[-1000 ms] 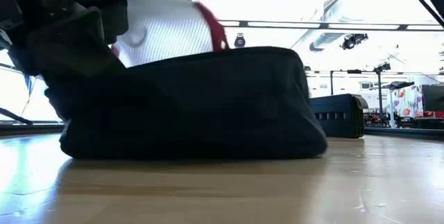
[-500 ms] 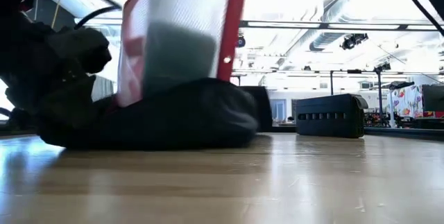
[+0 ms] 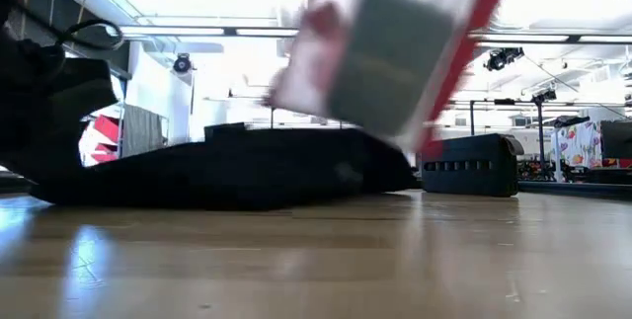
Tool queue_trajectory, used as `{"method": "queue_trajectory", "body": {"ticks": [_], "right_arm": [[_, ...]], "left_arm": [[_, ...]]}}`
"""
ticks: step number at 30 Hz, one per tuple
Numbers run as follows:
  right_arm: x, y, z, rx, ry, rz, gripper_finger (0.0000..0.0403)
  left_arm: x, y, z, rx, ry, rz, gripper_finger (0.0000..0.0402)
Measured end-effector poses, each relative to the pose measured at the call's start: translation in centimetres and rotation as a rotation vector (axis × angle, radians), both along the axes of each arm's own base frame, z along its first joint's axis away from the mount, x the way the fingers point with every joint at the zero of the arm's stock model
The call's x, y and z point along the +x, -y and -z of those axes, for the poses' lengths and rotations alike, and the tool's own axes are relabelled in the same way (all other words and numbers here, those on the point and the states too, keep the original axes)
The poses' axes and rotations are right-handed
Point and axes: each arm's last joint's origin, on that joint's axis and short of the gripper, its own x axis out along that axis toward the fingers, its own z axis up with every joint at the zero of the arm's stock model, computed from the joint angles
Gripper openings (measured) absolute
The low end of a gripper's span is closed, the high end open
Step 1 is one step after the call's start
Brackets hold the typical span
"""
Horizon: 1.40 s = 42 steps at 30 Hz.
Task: Unpack backpack
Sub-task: Remove the transparent pink zip bag from the blue backpack, then open the transparent pink zip bag
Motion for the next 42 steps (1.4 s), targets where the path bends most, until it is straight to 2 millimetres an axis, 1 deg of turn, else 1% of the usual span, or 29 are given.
{"method": "queue_trajectory", "body": {"ticks": [2, 6, 8, 10, 12, 14, 16, 19, 21, 23, 25, 26, 29, 31, 33, 35, 36, 38, 40, 41, 42], "right_arm": [[-0.9, -0.3, 0.3, -0.002, -0.062, 0.034, 0.0149], [0.4, -1.7, 2.8, -0.008, -0.092, 0.043, 0.0149], [1.5, -2.3, 4.8, 0.013, -0.083, 0.065, 0.0149], [2.7, -2.7, 7.6, 0.047, -0.077, 0.082, 0.0149], [4.4, -3.3, 10.8, 0.122, -0.015, 0.094, 0.0149], [5.8, -3.5, 13.5, 0.214, 0.079, 0.099, 0.0149], [6.8, -3.3, 15.8, 0.275, 0.183, 0.115, 0.0149], [8.0, -2.2, 18.9, 0.319, 0.322, 0.191, 0.0149], [8.5, -1.2, 20.8, 0.355, 0.342, 0.242, 0.0149], [8.8, -0.5, 22.5, 0.398, 0.326, 0.271, 0.0149], [9.1, -0.1, 23.7, 0.415, 0.298, 0.277, 0.0155], [9.3, 0.1, 24.1, 0.423, 0.285, 0.272, 0.0172], [9.5, 0.8, 24.4, 0.465, 0.242, 0.207, 0.0250], [9.6, 1.3, 23.5, 0.527, 0.220, 0.184, 0.0294], [9.6, 1.6, 22.2, 0.545, 0.197, 0.138, 0.0322], [9.7, 1.4, 20.3, 0.521, 0.198, 0.078, 0.0335], [9.6, 0.8, 19.5, 0.502, 0.185, 0.044, 0.0337], [9.2, -0.9, 18.3, 0.461, 0.151, -0.019, 0.0336], [8.5, -2.7, 18.5, 0.392, 0.103, -0.034, 0.0329], [8.2, -3.6, 18.8, 0.366, 0.082, -0.033, 0.0324], [7.9, -4.3, 19.6, 0.350, 0.067, -0.016, 0.0319]], "left_arm": [[-0.7, -0.5, -0.3, 0.016, -0.061, -0.033, 0.0000], [-1.5, -1.0, -1.0, 0.026, -0.106, -0.054, 0.0000], [-1.7, -1.0, -1.4, 0.005, -0.111, -0.063, 0.0000], [-1.9, -1.1, -1.8, -0.012, -0.118, -0.066, 0.0000], [-2.1, -1.0, -2.3, -0.027, -0.106, -0.052, 0.0000], [-2.2, -0.9, -2.9, -0.045, -0.084, -0.026, 0.0000], [-2.4, -0.7, -3.5, -0.056, -0.071, 0.031, 0.0003], [-2.3, -0.3, -4.8, -0.072, -0.054, 0.127, 0.0017], [-2.4, -0.2, -5.6, -0.080, -0.050, 0.170, 0.0030], [-2.5, -0.2, -6.4, -0.089, -0.043, 0.195, 0.0044], [-2.5, -0.2, -7.1, -0.092, -0.041, 0.212, 0.0058], [-2.5, -0.2, -7.6, -0.093, -0.034, 0.224, 0.0064], [-2.2, 0.0, -8.7, -0.088, 0.008, 0.268, 0.0079], [-2.0, 0.2, -9.4, -0.085, 0.030, 0.303, 0.0085], [-1.5, 0.6, -10.1, -0.083, 0.064, 0.354, 0.0089], [-1.1, 1.1, -10.5, -0.085, 0.101, 0.411, 0.0090], [-0.8, 1.4, -10.6, -0.092, 0.127, 0.444, 0.0090], [0.1, 2.0, -10.7, -0.109, 0.214, 0.503, 0.0090], [0.9, 2.3, -10.6, -0.110, 0.281, 0.548, 0.0090], [1.4, 2.4, -10.5, -0.109, 0.308, 0.559, 0.0090], [2.0, 2.5, -10.3, -0.108, 0.331, 0.564, 0.0090]]}}
